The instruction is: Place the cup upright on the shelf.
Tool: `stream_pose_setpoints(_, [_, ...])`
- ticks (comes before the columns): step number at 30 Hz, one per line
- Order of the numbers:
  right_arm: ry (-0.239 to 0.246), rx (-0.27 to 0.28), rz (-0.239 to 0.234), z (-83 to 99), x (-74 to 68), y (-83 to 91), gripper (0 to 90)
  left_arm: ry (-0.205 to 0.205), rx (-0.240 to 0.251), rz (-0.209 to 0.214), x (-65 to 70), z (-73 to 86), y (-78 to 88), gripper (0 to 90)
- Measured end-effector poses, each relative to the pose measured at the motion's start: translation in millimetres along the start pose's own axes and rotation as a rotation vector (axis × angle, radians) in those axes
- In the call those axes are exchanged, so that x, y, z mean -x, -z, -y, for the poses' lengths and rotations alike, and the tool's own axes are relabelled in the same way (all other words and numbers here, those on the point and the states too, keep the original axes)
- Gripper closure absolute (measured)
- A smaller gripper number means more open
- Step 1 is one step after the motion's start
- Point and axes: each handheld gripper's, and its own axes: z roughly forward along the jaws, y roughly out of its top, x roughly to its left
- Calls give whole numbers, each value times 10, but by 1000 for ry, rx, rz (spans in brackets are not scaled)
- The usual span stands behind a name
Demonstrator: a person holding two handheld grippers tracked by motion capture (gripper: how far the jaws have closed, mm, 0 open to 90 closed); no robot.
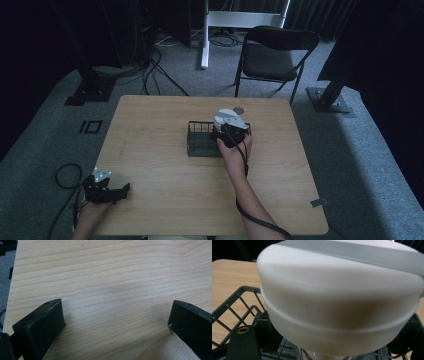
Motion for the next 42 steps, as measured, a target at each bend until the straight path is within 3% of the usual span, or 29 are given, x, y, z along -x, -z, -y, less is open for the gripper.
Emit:
stream_pose_setpoints(7, [0, -14, -1, 11, 4, -61, 185, 0, 0, 0, 0, 0, 0, 5])
stream_pose_setpoints(13, [29, -26, 4, 37, -18, -91, 185, 0, 0, 0, 0, 0, 0, 5])
stream_pose_setpoints(19, [24, -41, -20, 63, -28, -126, 185, 0, 0, 0, 0, 0, 0, 5])
stream_pose_setpoints(42, [20, 54, -32, 249, 2, -93, 181, 0, 0, 0, 0, 0, 0, 5])
